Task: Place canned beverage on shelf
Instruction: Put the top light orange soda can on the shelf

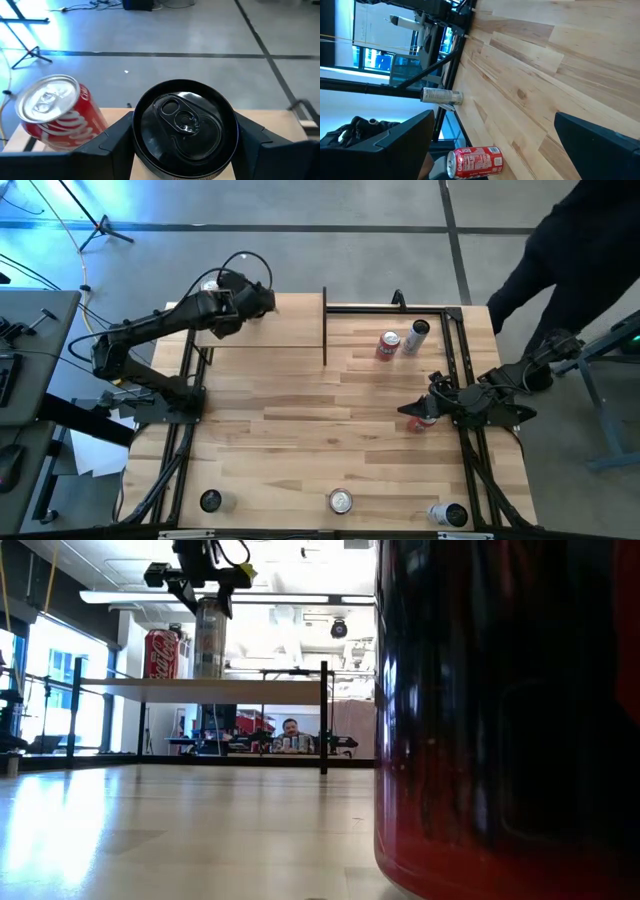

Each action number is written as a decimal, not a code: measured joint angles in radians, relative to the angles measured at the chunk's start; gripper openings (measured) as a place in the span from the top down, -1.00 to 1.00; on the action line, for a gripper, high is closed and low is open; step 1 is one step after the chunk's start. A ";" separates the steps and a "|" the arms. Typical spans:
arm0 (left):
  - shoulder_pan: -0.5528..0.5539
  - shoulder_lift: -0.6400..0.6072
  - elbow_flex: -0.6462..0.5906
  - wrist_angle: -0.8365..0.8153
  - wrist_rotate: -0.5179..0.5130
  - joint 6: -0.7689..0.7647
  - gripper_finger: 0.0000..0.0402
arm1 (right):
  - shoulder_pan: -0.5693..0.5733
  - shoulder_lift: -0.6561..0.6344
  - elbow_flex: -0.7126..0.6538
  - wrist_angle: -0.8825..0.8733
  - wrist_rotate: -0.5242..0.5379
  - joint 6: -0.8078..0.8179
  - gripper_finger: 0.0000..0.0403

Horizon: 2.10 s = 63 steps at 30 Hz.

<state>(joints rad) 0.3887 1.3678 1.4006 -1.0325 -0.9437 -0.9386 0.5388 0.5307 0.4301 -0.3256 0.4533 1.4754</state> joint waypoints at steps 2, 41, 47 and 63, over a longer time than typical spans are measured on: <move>0.022 0.000 0.000 0.000 0.002 0.000 -0.06 | 0.000 0.000 0.000 0.000 0.000 0.000 -0.99; 0.268 0.044 0.002 0.184 0.194 0.216 -0.10 | 0.000 0.000 0.000 0.000 0.000 0.000 -0.99; 0.273 0.058 0.003 0.191 0.188 0.216 -0.10 | 0.000 0.000 0.000 0.000 0.000 0.000 -0.99; 0.251 0.034 0.000 0.154 0.197 0.209 -0.10 | 0.000 0.000 0.000 0.000 0.000 0.000 -0.99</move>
<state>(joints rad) 0.6401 1.4015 1.4002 -0.8787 -0.7471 -0.7298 0.5389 0.5308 0.4301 -0.3252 0.4534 1.4754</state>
